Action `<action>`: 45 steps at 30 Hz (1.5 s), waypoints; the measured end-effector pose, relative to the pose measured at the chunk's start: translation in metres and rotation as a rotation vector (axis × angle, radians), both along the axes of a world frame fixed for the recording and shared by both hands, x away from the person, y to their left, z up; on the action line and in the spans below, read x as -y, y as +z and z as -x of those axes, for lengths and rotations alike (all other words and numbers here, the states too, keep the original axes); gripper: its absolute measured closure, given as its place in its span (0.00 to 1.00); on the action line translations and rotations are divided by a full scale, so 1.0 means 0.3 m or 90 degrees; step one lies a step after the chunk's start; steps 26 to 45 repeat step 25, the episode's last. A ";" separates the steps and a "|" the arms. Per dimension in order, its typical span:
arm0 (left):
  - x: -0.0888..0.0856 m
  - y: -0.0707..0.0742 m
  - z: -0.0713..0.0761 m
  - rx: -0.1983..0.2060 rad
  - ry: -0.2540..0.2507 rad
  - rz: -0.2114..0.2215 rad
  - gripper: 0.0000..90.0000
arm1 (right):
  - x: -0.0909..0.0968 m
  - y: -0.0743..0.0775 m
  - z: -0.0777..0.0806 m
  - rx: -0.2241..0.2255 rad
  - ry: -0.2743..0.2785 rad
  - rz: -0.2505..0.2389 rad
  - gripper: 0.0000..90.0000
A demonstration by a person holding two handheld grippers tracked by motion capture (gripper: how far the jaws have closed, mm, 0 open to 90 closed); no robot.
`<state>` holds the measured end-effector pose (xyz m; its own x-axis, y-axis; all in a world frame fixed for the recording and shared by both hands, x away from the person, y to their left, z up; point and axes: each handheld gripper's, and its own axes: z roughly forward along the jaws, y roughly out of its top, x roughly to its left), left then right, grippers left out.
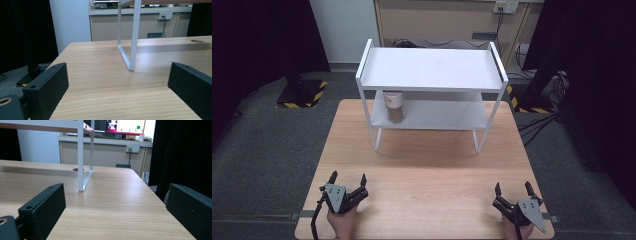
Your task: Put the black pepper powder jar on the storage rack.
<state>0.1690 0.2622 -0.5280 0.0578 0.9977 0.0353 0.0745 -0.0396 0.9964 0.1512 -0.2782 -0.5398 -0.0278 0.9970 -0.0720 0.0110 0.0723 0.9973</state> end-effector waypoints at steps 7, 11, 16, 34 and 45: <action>0.000 0.001 0.002 0.002 0.001 0.007 0.02 | 0.001 0.001 0.000 -0.001 0.002 0.002 0.03; -0.002 -0.002 0.006 0.008 -0.003 0.008 0.00 | 0.001 0.001 0.000 -0.002 0.002 0.003 0.03; -0.001 0.000 0.004 0.005 -0.001 0.009 0.00 | 0.001 0.002 0.000 -0.003 0.003 0.004 0.03; -0.002 0.006 0.004 -0.003 -0.001 0.014 0.00 | 0.003 0.003 -0.001 -0.004 0.007 0.005 0.04; -0.002 0.006 0.004 -0.003 -0.001 0.014 0.00 | 0.003 0.003 -0.001 -0.004 0.007 0.005 0.04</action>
